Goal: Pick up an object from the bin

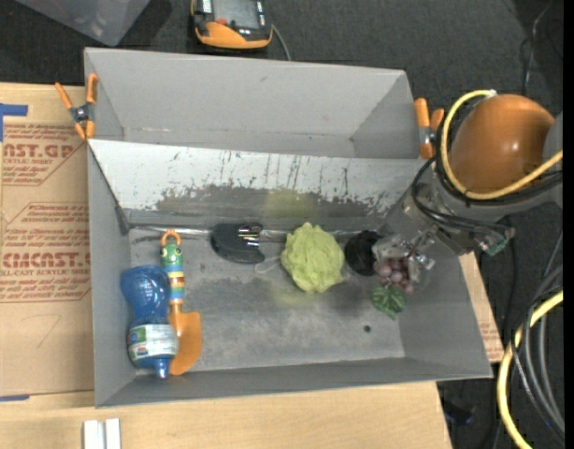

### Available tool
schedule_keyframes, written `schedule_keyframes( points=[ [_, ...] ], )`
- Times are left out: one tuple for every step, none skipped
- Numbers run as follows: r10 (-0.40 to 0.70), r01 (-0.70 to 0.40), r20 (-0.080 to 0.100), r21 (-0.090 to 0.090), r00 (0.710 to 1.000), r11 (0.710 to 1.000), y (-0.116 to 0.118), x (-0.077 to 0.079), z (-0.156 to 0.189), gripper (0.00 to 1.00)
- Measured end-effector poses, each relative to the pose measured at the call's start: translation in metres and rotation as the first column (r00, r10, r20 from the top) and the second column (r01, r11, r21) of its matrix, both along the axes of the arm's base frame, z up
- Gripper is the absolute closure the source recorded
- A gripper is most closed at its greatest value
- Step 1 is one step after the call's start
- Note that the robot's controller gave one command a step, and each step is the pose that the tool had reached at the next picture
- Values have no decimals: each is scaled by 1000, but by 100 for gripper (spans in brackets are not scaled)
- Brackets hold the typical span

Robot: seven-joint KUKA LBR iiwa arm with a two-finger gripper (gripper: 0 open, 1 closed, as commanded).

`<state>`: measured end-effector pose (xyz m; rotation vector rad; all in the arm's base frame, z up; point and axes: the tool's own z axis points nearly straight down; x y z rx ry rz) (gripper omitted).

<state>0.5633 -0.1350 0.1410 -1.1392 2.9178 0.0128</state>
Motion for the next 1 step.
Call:
schedule_keyframes(
  points=[
    [0, 0, 5, -1, 1000, 1000, 0, 1, 27, 100]
  ],
)
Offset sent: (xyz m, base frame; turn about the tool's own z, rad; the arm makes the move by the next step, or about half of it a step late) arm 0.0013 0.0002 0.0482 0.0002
